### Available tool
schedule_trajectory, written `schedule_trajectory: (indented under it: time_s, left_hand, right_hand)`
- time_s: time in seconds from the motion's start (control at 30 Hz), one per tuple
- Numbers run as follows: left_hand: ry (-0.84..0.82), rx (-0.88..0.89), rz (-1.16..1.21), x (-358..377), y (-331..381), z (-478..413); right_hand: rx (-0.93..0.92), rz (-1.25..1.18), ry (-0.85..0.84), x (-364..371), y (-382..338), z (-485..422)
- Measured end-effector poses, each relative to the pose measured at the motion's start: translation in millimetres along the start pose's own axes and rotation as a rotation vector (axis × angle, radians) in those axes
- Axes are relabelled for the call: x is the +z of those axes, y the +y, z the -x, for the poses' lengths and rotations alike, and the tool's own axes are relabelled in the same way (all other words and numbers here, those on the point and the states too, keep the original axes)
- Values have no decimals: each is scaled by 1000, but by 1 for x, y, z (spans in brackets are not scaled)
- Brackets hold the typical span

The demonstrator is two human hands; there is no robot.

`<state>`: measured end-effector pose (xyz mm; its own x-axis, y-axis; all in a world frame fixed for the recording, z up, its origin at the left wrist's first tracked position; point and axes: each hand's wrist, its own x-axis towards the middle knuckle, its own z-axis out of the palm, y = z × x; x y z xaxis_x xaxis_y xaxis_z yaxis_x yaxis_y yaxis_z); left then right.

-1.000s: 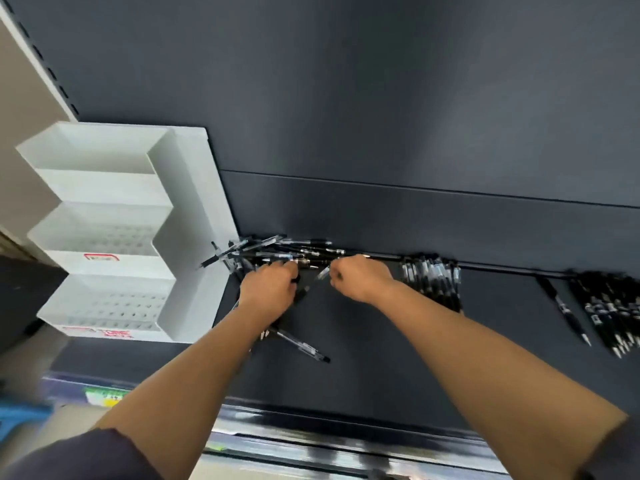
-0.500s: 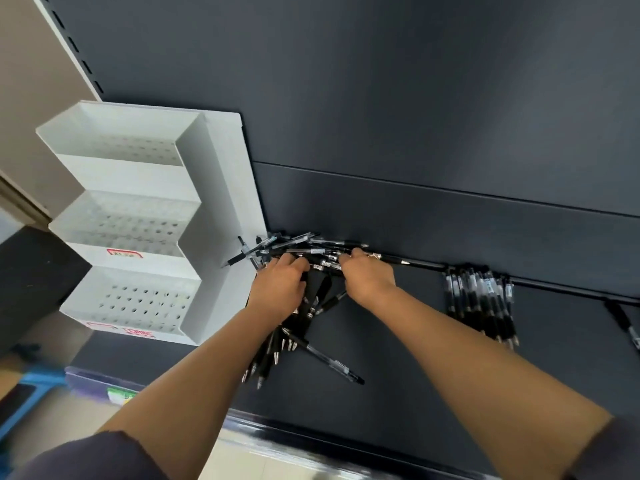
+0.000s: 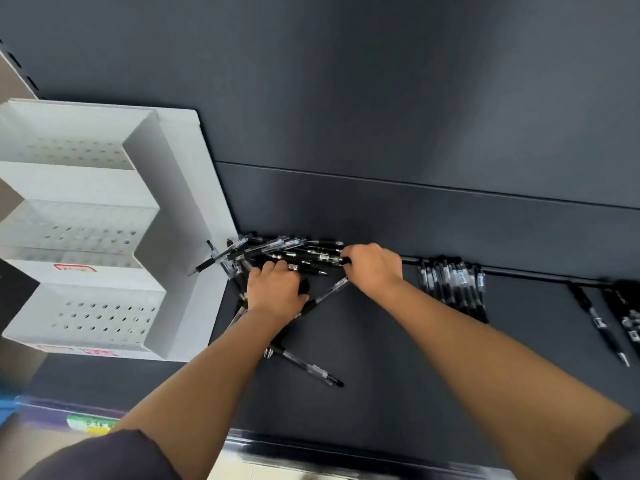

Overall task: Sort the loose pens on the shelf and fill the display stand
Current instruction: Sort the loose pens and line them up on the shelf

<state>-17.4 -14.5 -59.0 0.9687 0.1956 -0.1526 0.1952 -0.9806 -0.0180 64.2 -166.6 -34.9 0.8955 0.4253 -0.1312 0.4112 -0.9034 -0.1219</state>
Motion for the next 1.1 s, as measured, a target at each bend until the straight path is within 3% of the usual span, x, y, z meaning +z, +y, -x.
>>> schedule_trajectory:
  time_s: [0.23, 0.3, 0.5, 0.63, 0.87, 1.1]
  left_hand:
    - [25, -50, 9, -3, 13, -3]
    - [68, -58, 56, -6, 14, -3]
    - [135, -98, 479, -19, 18, -6]
    - [163, -123, 662, -29, 10, -2]
    - [201, -230, 644, -24, -28, 17]
    - [182, -299, 646, -19, -46, 24]
  right_hand:
    - [210, -545, 54, -3, 17, 6]
    - [246, -606, 93, -5, 20, 6]
    - [186, -666, -21, -7, 24, 8]
    - [11, -512, -84, -1, 7, 3]
    - [-162, -359, -77, 4, -47, -13]
    - [-232, 73, -85, 19, -79, -15]
